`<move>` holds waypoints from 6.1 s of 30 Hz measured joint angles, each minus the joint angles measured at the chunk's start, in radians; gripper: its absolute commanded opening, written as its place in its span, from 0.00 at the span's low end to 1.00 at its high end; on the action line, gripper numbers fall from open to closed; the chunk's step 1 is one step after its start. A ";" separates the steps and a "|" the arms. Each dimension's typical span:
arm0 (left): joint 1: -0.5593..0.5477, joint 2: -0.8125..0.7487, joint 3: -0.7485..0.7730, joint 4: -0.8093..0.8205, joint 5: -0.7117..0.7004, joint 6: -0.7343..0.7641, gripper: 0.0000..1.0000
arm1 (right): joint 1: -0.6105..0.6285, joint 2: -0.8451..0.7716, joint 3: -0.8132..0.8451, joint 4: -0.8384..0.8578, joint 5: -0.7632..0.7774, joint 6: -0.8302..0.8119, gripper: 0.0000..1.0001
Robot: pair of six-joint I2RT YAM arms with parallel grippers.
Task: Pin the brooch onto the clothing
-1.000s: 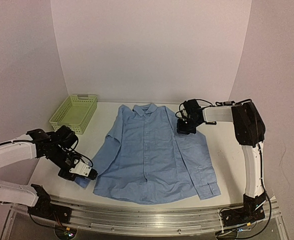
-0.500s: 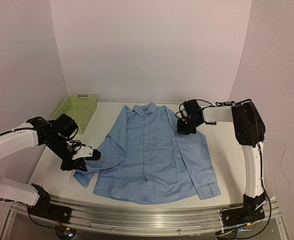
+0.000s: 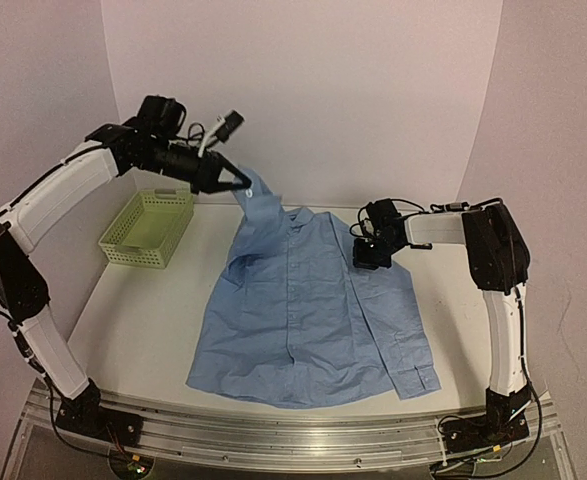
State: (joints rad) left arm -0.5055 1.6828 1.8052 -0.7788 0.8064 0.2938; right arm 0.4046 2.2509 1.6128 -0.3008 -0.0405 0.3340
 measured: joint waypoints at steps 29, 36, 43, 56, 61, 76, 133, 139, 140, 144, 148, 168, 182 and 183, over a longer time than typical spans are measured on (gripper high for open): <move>0.490 -0.370 -0.483 0.104 0.136 -0.364 0.00 | 0.000 -0.007 -0.012 0.002 -0.034 -0.003 0.00; 0.494 -0.425 -0.593 -0.052 0.172 -0.198 0.00 | 0.000 -0.007 -0.012 0.001 -0.043 -0.006 0.00; 0.546 -0.418 -0.707 -0.119 0.173 -0.219 0.00 | 0.000 -0.032 -0.028 -0.001 -0.045 -0.012 0.00; 0.592 -0.398 -0.885 -0.175 -0.108 -0.372 0.00 | 0.000 -0.048 -0.054 -0.008 -0.034 -0.018 0.00; 0.600 -0.359 -0.950 -0.181 -0.168 -0.429 0.01 | 0.000 -0.048 -0.054 -0.007 -0.034 -0.018 0.00; 0.604 -0.256 -0.931 -0.270 -0.407 -0.536 0.41 | 0.000 -0.054 -0.054 -0.009 -0.034 -0.018 0.01; 0.147 0.919 0.305 0.555 -0.837 -0.163 0.03 | -0.129 0.417 0.636 0.017 -0.015 0.173 0.00; 0.150 1.014 0.441 0.581 -0.860 -0.202 0.11 | -0.142 0.417 0.631 0.032 -0.018 0.191 0.00; 0.152 1.021 0.454 0.581 -0.858 -0.214 0.13 | -0.144 0.417 0.631 0.032 -0.021 0.190 0.00; 0.166 1.026 0.464 0.582 -0.797 -0.248 0.23 | -0.152 0.417 0.631 0.032 -0.051 0.170 0.00; 0.178 1.021 0.468 0.575 -0.683 -0.271 0.30 | -0.157 0.417 0.634 0.031 -0.081 0.143 0.02; 0.023 0.085 -0.459 0.411 -0.168 0.258 0.20 | 0.286 -0.455 -0.207 0.012 -0.091 -0.089 0.00; 0.039 0.396 -0.465 0.462 -0.267 0.193 0.12 | 0.747 -0.311 -0.278 -0.006 -0.037 -0.235 0.00; 0.038 0.400 -0.465 0.470 -0.276 0.187 0.12 | 0.754 -0.283 -0.277 -0.006 -0.031 -0.241 0.00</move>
State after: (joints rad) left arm -0.4675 2.0831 1.3403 -0.3086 0.5300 0.4813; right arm 1.1585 1.9679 1.3354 -0.3071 -0.0717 0.0925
